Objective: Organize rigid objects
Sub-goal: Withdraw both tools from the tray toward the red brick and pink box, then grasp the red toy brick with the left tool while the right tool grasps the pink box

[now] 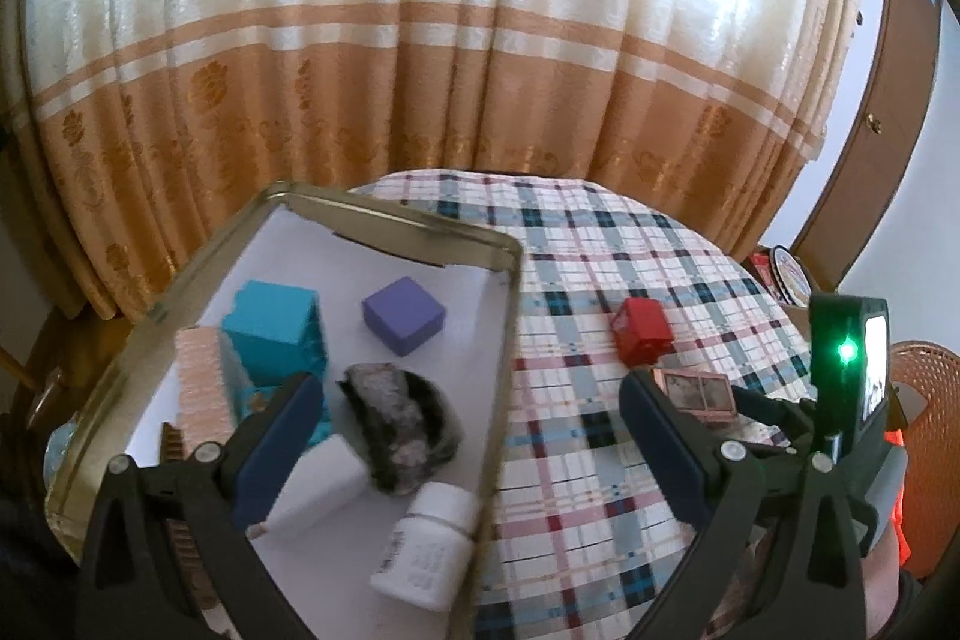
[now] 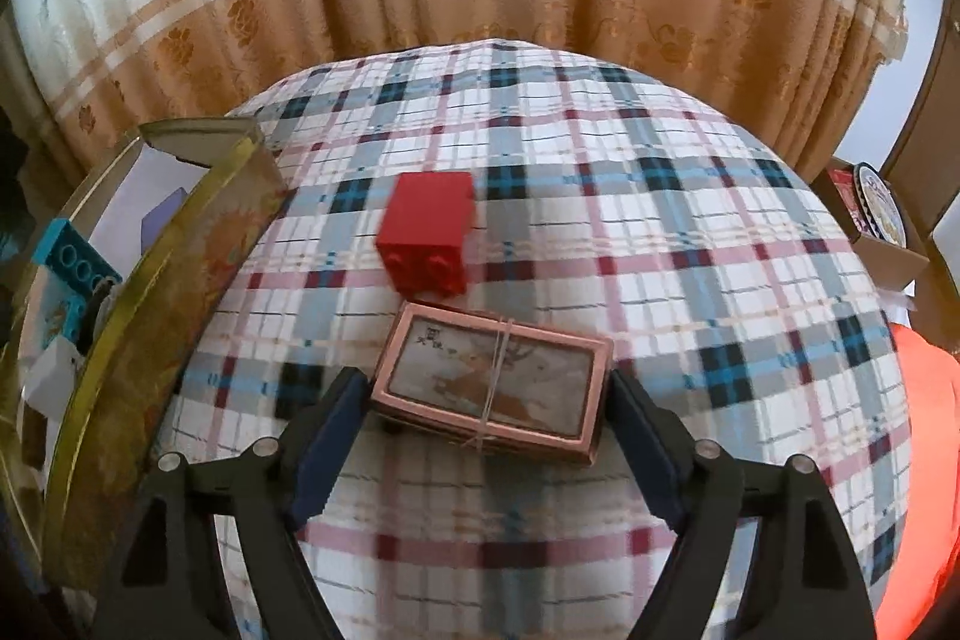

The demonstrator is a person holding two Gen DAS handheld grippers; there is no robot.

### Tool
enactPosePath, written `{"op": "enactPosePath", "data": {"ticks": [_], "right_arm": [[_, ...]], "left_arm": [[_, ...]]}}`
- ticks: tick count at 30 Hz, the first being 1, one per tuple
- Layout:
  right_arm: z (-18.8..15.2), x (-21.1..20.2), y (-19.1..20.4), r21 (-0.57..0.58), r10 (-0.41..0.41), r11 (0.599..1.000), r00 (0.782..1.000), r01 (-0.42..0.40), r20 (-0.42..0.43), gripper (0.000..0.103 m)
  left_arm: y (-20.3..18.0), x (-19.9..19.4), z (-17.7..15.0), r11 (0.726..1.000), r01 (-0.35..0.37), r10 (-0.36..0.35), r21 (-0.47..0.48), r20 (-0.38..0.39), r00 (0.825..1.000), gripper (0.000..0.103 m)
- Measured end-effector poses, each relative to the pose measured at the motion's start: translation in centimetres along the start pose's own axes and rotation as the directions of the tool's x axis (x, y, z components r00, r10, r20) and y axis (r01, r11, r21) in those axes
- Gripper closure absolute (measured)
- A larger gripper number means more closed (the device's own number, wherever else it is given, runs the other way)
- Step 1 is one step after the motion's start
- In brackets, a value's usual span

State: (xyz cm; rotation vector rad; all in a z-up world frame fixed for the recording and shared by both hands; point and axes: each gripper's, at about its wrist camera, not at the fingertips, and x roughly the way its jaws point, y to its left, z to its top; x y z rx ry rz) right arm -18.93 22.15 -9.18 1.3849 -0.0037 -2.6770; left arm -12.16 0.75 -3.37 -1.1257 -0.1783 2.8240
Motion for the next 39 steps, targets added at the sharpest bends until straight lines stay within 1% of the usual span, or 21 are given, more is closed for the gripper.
{"op": "enactPosePath", "data": {"ticks": [4,8,11,13,15,20,23,25,28,30,34,35,37,38,39], "right_arm": [[-0.3,-0.8,-1.9,0.008,-0.043,0.999,0.999,0.043,0.028,0.021],[-0.3,-1.1,-4.3,0.037,-0.065,0.997,0.997,0.064,0.028,0.021],[-0.5,-1.4,-5.8,0.053,-0.071,0.996,0.997,0.069,0.037,0.021],[-0.5,-1.5,-6.4,0.059,-0.047,0.997,0.998,0.044,0.049,0.021],[-0.5,-1.5,-6.7,0.052,-0.058,0.997,0.997,0.055,0.05,0.021],[-0.7,-1.1,-7.3,0.051,-0.037,0.998,0.998,0.035,0.044,0.021],[-0.7,-1.0,-7.5,0.06,-0.02,0.998,0.999,0.018,0.042,0.021],[-0.7,-0.7,-7.5,0.058,-0.017,0.998,0.999,0.015,0.032,0.021],[-0.8,-0.6,-7.5,0.053,-0.021,0.998,0.999,0.019,0.032,0.021],[-0.8,-0.5,-7.3,0.046,-0.028,0.999,0.999,0.027,0.031,0.021],[-0.7,-0.3,-7.2,0.042,-0.035,0.999,0.999,0.034,0.031,0.021],[-0.7,-0.4,-7.1,0.04,-0.039,0.999,0.999,0.038,0.031,0.021],[-0.5,-0.2,-7.0,0.033,-0.05,0.998,0.998,0.049,0.03,0.021],[-0.5,-0.2,-6.9,0.03,-0.053,0.998,0.998,0.052,0.029,0.021],[-0.4,-0.1,-6.8,0.025,-0.057,0.998,0.998,0.056,0.028,0.02]], "left_arm": [[-2.4,0.9,-0.1,0.999,0.015,-0.014,0.039,-0.017,1.0,0.002],[-5.3,1.8,0.1,0.996,0.024,-0.023,0.085,-0.017,1.0,0.002],[-7.1,2.9,0.2,0.993,0.031,-0.028,0.111,-0.026,0.999,0.002],[-8.0,3.5,0.3,0.992,0.038,-0.033,0.12,-0.037,0.999,0.002],[-8.9,4.4,0.3,0.99,0.049,-0.044,0.129,-0.04,0.998,0.002],[-10.0,6.7,0.2,0.99,0.029,-0.019,0.141,-0.071,0.997,0.003],[-10.3,7.9,0.3,0.989,0.047,-0.033,0.14,-0.103,0.994,0.006],[-10.7,8.5,0.4,0.988,0.047,-0.031,0.148,-0.111,0.993,0.01],[-11.3,9.3,0.5,0.985,0.064,-0.044,0.162,-0.124,0.991,0.01],[-11.6,10.1,0.6,0.984,0.062,-0.04,0.166,-0.134,0.99,0.011],[-11.7,11.7,0.6,0.984,0.068,-0.04,0.163,-0.174,0.984,0.029],[-11.7,12.0,0.5,0.985,0.071,-0.042,0.157,-0.182,0.982,0.032],[-11.7,12.5,0.4,0.985,0.076,-0.046,0.153,-0.193,0.98,0.042],[-11.7,12.7,0.4,0.985,0.075,-0.044,0.155,-0.196,0.98,0.045],[-11.7,12.9,0.3,0.985,0.078,-0.045,0.157,-0.202,0.978,0.053]]}}
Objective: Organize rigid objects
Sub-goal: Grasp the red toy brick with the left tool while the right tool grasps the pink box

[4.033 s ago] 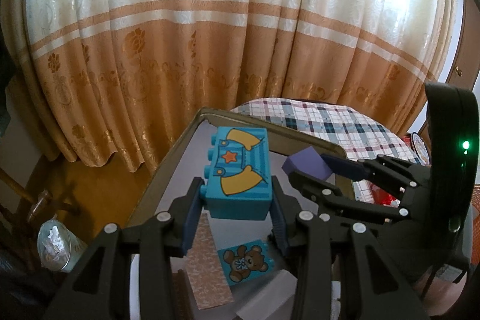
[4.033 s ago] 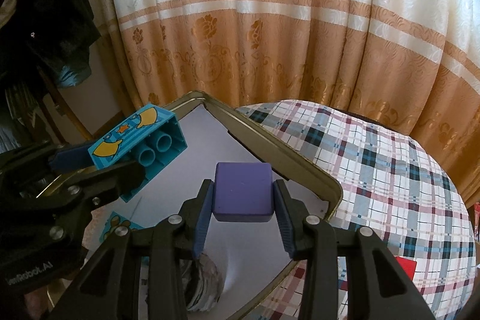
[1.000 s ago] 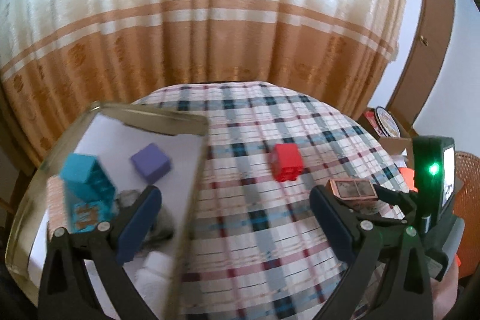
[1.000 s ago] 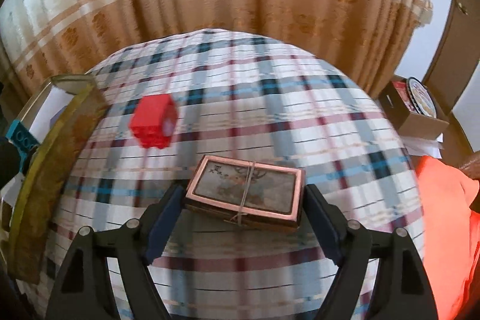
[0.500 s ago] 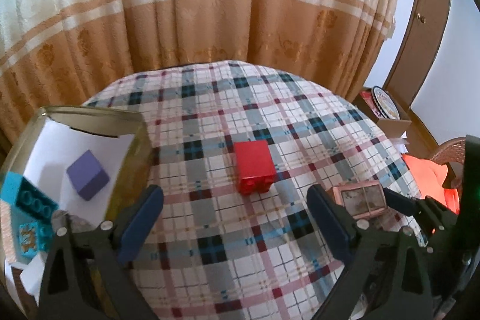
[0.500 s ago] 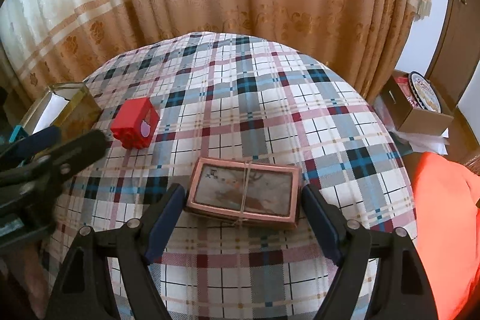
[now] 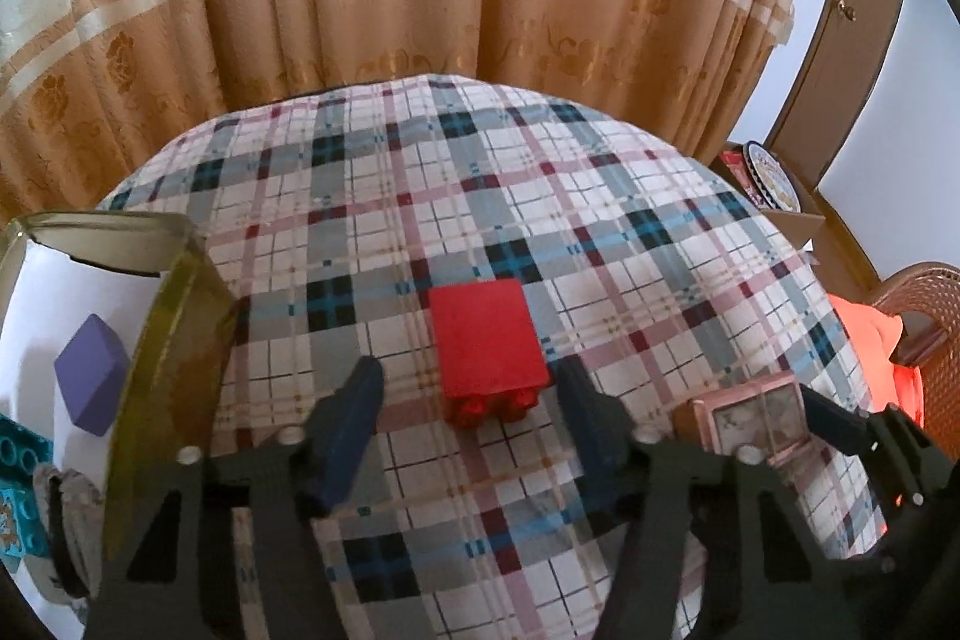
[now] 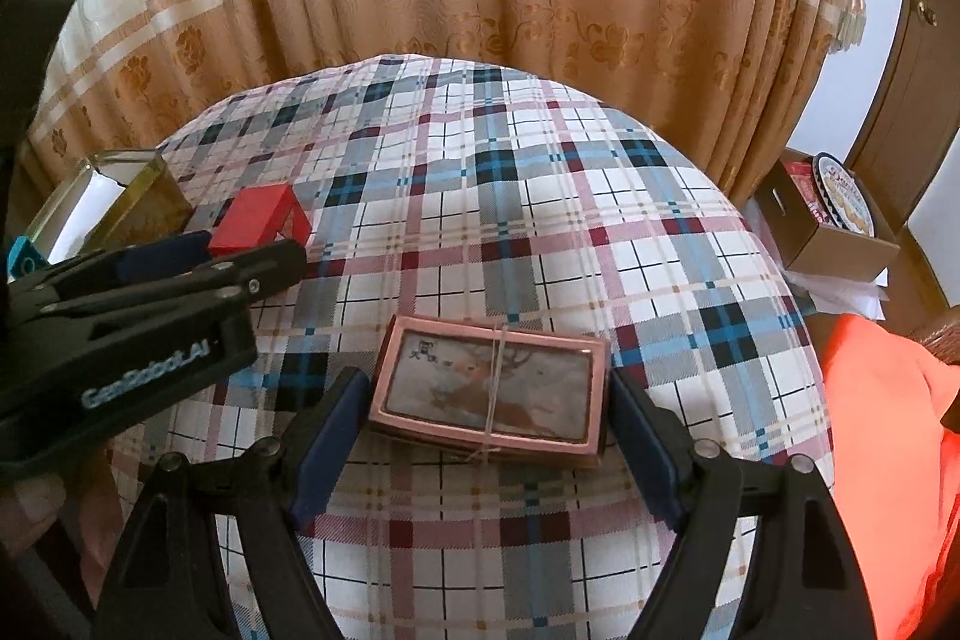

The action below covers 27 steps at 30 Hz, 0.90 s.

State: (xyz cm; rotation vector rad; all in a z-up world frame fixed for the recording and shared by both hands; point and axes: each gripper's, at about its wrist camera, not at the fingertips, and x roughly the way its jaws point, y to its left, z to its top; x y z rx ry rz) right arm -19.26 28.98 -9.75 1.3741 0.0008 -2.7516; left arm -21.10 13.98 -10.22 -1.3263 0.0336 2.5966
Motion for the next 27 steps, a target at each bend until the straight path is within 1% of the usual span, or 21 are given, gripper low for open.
{"op": "enactPosePath", "data": {"ticks": [1,2,3,5,8,12,16,27], "right_arm": [[0.0,0.0,0.0,-0.002,-0.003,1.0,1.0,0.003,0.0,0.02],[0.0,0.0,0.0,-0.002,-0.002,1.0,1.0,0.002,0.0,0.02],[0.0,0.0,0.0,0.001,0.002,1.0,1.0,-0.002,0.001,0.021],[0.0,0.0,-0.1,0.008,0.01,1.0,1.0,-0.01,0.006,0.021],[0.0,0.0,0.0,0.006,0.012,1.0,1.0,-0.013,0.008,0.022],[-0.1,-0.1,0.1,0.004,0.013,1.0,1.0,-0.013,0.01,0.022],[-0.1,-0.1,0.1,-0.001,0.01,1.0,1.0,-0.01,0.01,0.022],[-0.2,-0.2,0.2,-0.013,0.003,1.0,1.0,-0.003,0.014,0.022]], "left_arm": [[0.0,0.2,-0.1,1.0,0.008,-0.008,0.002,-0.009,1.0,0.066],[0.1,0.1,-0.2,1.0,0.0,0.0,0.009,0.0,1.0,0.071],[0.1,0.1,-0.2,1.0,0.003,-0.003,0.012,-0.002,1.0,0.072],[0.5,-0.2,-0.4,1.0,0.029,-0.029,0.0,-0.005,1.0,0.073],[0.5,-0.9,-0.8,0.999,0.036,-0.036,0.009,0.004,0.999,0.073],[0.1,-2.0,-1.6,0.999,0.037,-0.038,0.028,0.018,0.999,0.073],[0.1,-3.0,-2.3,0.999,0.019,-0.02,0.03,0.038,0.999,0.073],[0.8,-3.7,-4.3,1.0,0.02,-0.021,0.018,0.036,0.999,0.073]]}}
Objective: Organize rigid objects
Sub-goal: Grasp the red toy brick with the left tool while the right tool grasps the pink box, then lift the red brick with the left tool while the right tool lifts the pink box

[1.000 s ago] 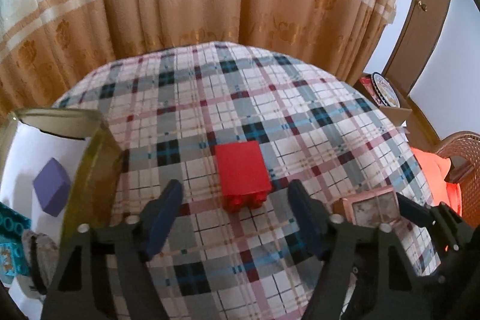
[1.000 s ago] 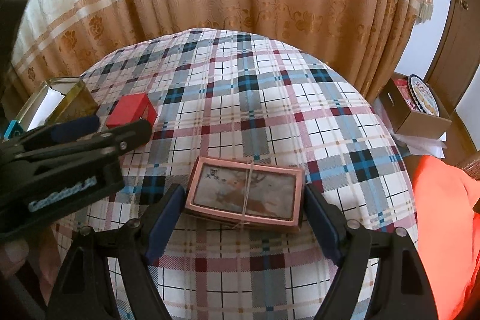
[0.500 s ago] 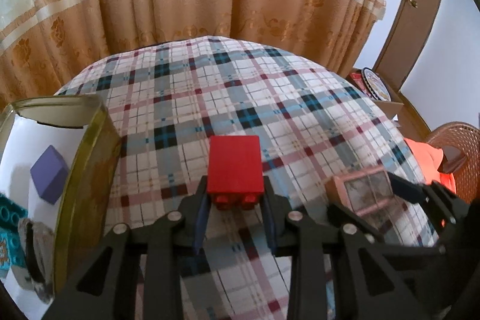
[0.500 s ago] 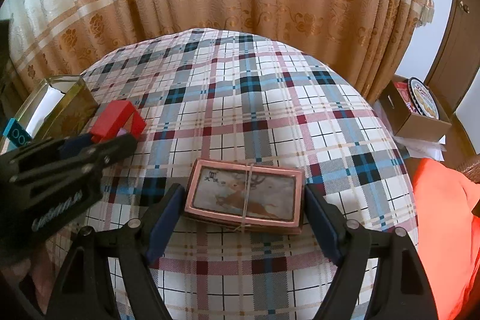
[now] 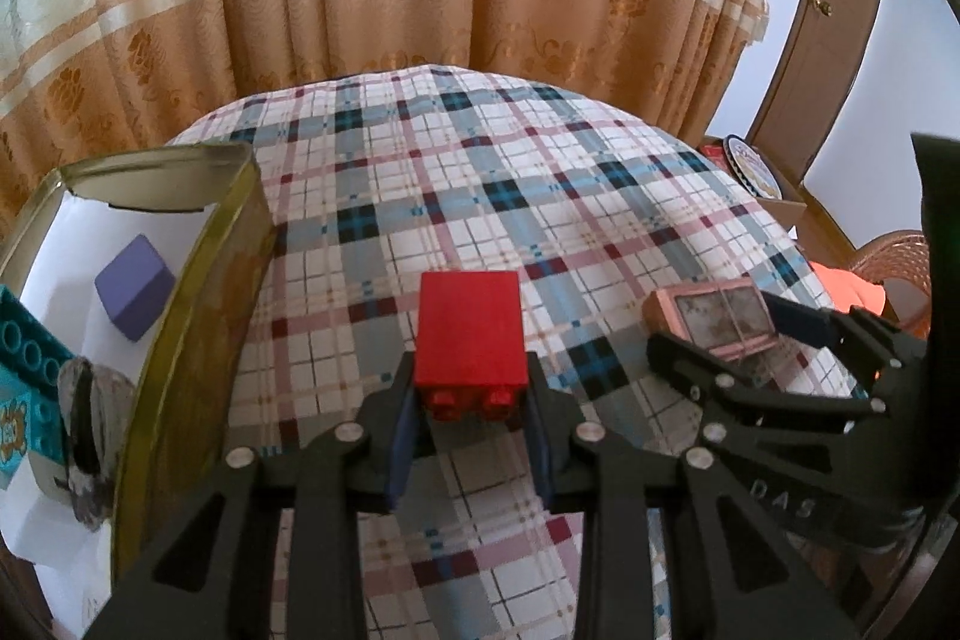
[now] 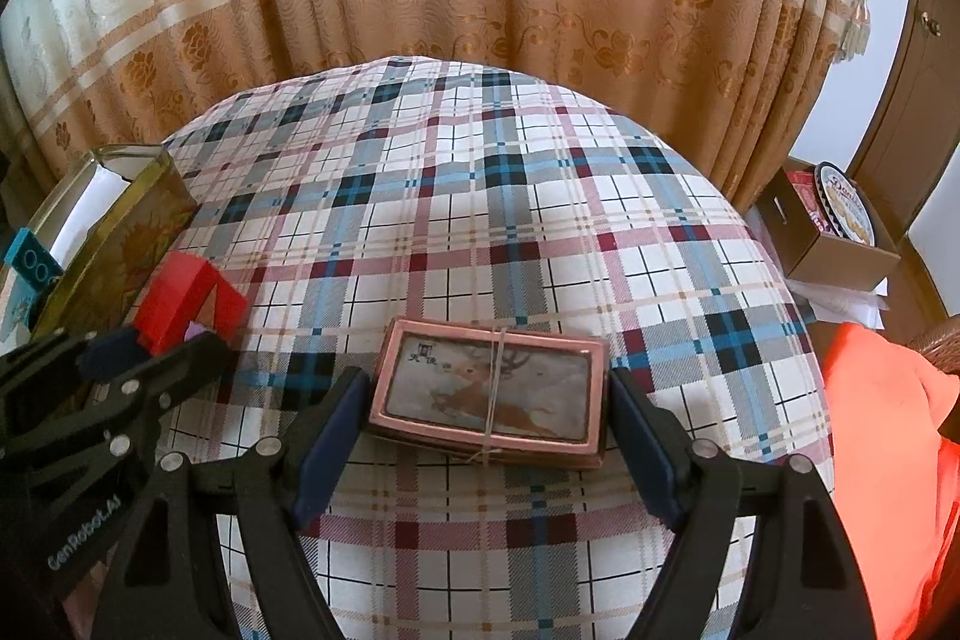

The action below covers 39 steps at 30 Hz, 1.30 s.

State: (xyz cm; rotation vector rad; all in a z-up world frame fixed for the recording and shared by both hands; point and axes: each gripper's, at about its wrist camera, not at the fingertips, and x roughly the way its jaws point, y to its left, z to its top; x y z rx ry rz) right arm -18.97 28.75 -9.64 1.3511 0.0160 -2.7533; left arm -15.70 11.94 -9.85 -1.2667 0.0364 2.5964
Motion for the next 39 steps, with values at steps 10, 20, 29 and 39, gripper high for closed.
{"op": "enactPosePath", "data": {"ticks": [10,20,29,39], "right_arm": [[0.0,0.0,0.1,-0.014,0.01,1.0,1.0,-0.01,0.0,0.022],[-0.2,0.0,1.2,-0.053,0.0,0.999,1.0,-0.001,-0.013,0.022],[-0.3,0.0,1.6,-0.058,0.002,0.998,1.0,-0.002,-0.013,0.022],[-0.7,-0.4,1.8,-0.06,0.006,0.998,1.0,-0.007,-0.019,0.022]], "left_arm": [[0.2,-0.3,-1.4,1.0,0.002,-0.002,-0.002,-0.002,1.0,0.073],[0.1,-0.7,-2.3,1.0,-0.009,0.009,0.023,0.017,1.0,0.073],[0.6,-1.1,-2.6,1.0,0.001,-0.001,0.007,0.013,1.0,0.073],[0.9,-1.4,-2.9,1.0,0.004,-0.004,0.011,0.001,1.0,0.073]]}}
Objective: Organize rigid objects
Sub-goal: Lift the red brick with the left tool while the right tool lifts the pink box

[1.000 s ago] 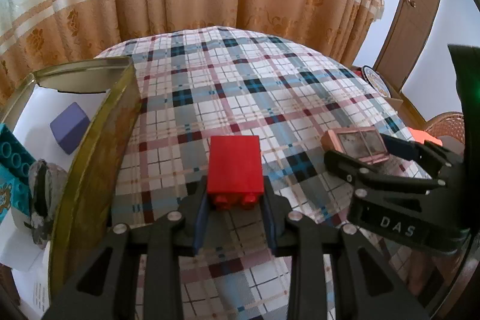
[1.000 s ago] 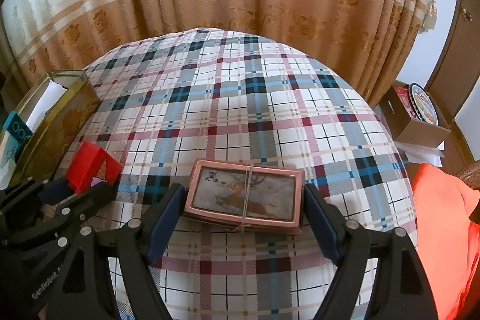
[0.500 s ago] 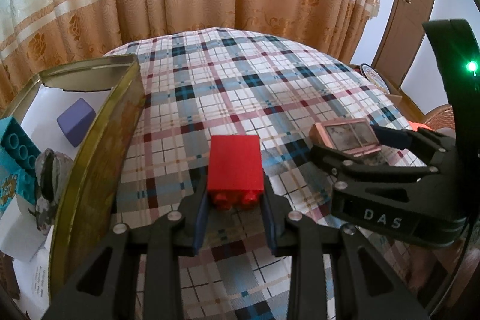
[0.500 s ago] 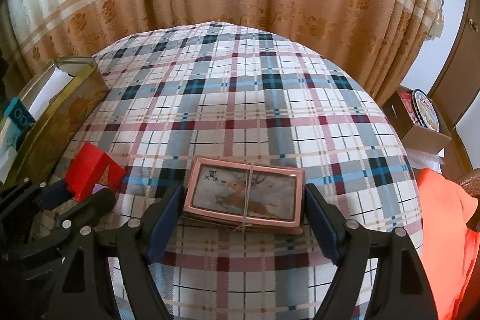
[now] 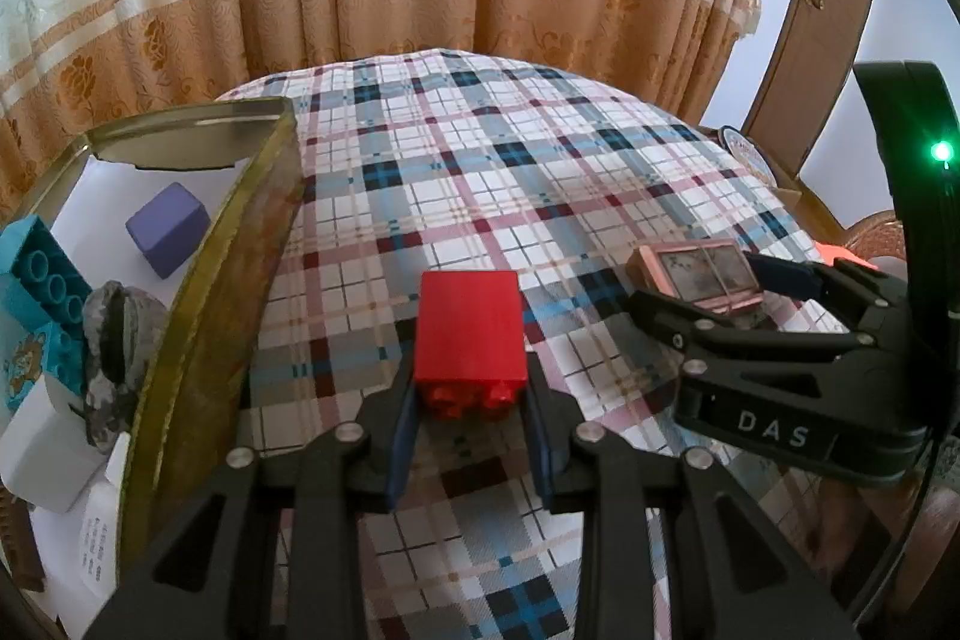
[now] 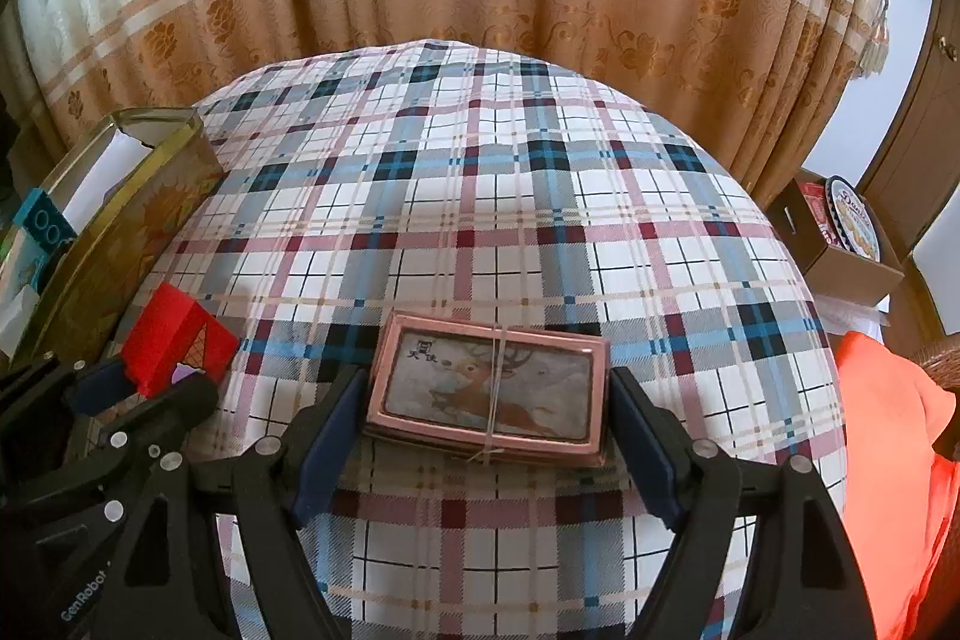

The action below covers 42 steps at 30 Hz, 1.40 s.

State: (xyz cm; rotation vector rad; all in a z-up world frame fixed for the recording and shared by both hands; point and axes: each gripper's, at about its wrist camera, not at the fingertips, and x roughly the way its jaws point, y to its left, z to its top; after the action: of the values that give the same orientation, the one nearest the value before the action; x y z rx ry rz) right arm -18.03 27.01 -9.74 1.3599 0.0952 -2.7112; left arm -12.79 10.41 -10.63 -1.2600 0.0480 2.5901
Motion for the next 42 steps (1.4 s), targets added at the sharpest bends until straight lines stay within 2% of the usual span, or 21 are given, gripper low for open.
{"op": "enactPosePath", "data": {"ticks": [17,42], "right_arm": [[-0.9,-0.7,1.7,-0.027,0.024,0.999,1.0,-0.024,0.0,0.022],[-1.6,-1.4,1.6,-0.012,0.04,0.999,0.999,-0.04,0.01,0.022]], "left_arm": [[0.3,-0.9,-0.2,1.0,-0.021,0.021,0.006,0.021,1.0,0.073],[0.7,-2.9,-1.6,0.999,-0.036,0.036,0.008,0.045,0.998,0.073]]}}
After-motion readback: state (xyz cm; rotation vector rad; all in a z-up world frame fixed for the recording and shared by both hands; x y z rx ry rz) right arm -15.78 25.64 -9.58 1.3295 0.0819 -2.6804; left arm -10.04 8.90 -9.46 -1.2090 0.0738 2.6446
